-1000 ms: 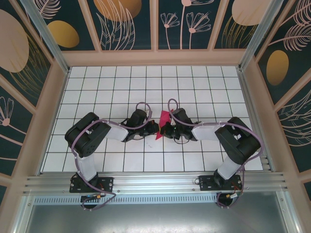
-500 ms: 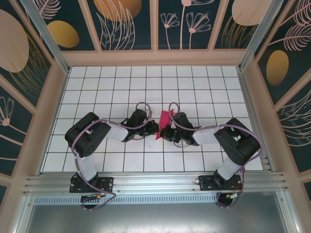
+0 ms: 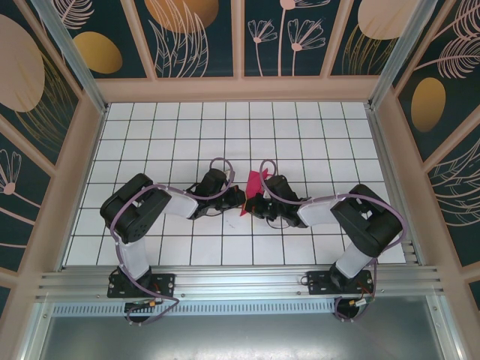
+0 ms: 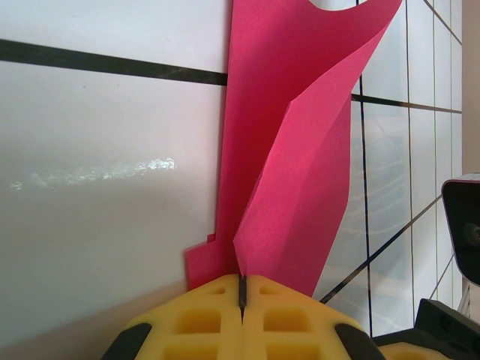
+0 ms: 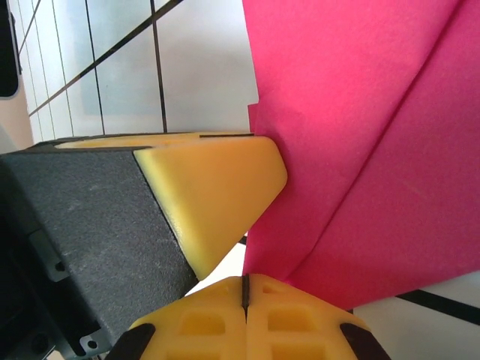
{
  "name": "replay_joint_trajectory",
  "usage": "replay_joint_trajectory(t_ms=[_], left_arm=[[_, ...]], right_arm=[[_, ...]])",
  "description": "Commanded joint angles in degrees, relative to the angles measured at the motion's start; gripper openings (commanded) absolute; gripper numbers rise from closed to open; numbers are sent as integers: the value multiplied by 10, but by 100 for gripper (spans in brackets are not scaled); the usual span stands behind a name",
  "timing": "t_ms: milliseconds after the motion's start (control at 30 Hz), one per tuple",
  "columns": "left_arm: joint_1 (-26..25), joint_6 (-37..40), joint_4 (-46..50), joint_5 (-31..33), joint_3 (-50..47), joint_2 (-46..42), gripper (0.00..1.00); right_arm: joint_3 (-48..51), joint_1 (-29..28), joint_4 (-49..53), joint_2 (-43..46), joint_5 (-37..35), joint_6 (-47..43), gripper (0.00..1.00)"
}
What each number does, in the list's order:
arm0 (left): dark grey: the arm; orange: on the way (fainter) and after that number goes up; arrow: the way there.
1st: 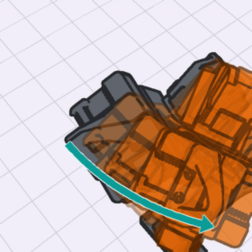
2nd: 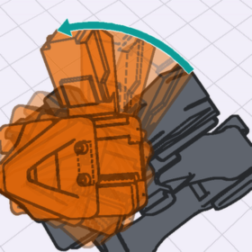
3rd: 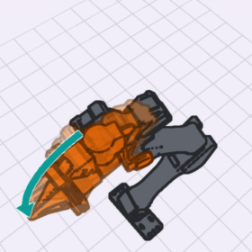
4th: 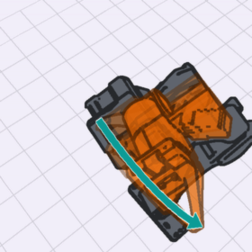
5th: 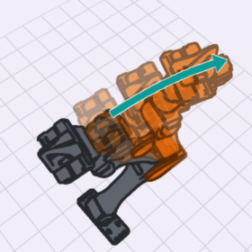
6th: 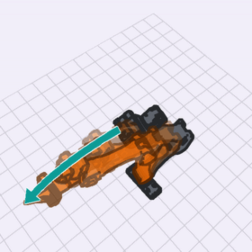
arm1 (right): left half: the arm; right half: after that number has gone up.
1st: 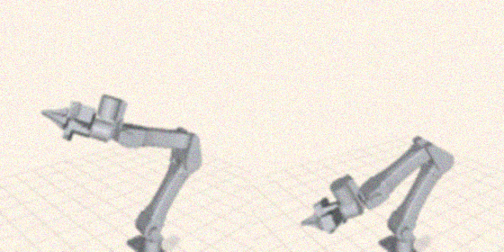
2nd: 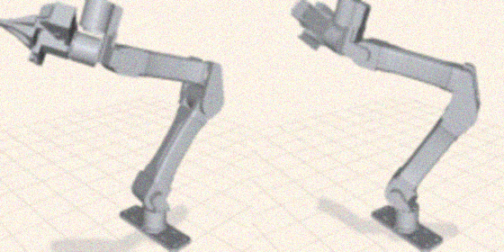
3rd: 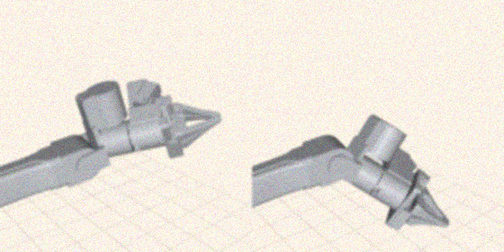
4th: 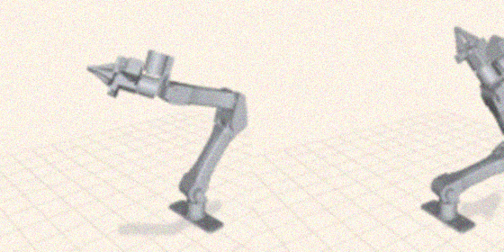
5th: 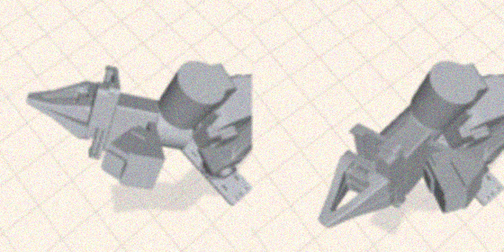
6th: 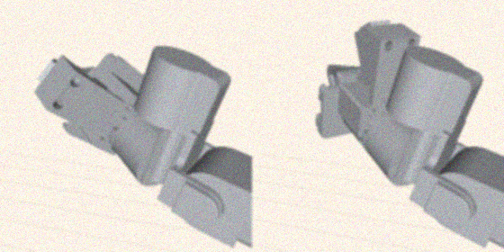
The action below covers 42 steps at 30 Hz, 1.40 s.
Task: Fold a paper plane with a square sheet of paper (pick it up from the middle)
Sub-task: Fourth fold the wing at the center of the table.
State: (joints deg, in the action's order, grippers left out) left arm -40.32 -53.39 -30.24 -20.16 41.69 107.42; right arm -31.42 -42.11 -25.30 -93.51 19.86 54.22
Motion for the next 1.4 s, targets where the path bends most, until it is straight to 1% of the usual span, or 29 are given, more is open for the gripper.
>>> replay_joint_trajectory(t_ms=[0, 133, 300, 600, 767, 833, 933, 1033, 1167, 1367], left_arm=[[-8, 12, 68, 53, -14, 56, 0], [-8, 12, 66, 52, -13, 57, 0], [-7, 10, 61, 50, -14, 59, 0], [-8, 9, 58, 52, -18, 61, 0], [-7, 7, 55, 51, -20, 64, 0], [-8, 7, 55, 50, -20, 64, 0], [-8, 7, 55, 53, -20, 62, 0], [-8, 6, 55, 53, -21, 61, 0], [-8, 6, 54, 52, -18, 61, 0], [-8, 7, 56, 52, -19, 60, 0]], right_arm=[[-1, -3, -34, 2, -25, 6, 0], [-2, -2, -61, -17, -8, 9, 0], [-2, -1, -67, -39, -5, 10, 0], [-7, -3, -20, -71, -18, 8, 0], [-15, -4, 10, -60, -30, 2, 0], [-14, -6, 11, -41, -27, -1, 0], [-25, -12, 39, -8, -28, -15, 0], [-26, -17, 43, 8, -20, -19, 0], [-22, -27, 23, 2, -19, -12, 0], [-32, -28, 2, -33, -25, -6, 0]])
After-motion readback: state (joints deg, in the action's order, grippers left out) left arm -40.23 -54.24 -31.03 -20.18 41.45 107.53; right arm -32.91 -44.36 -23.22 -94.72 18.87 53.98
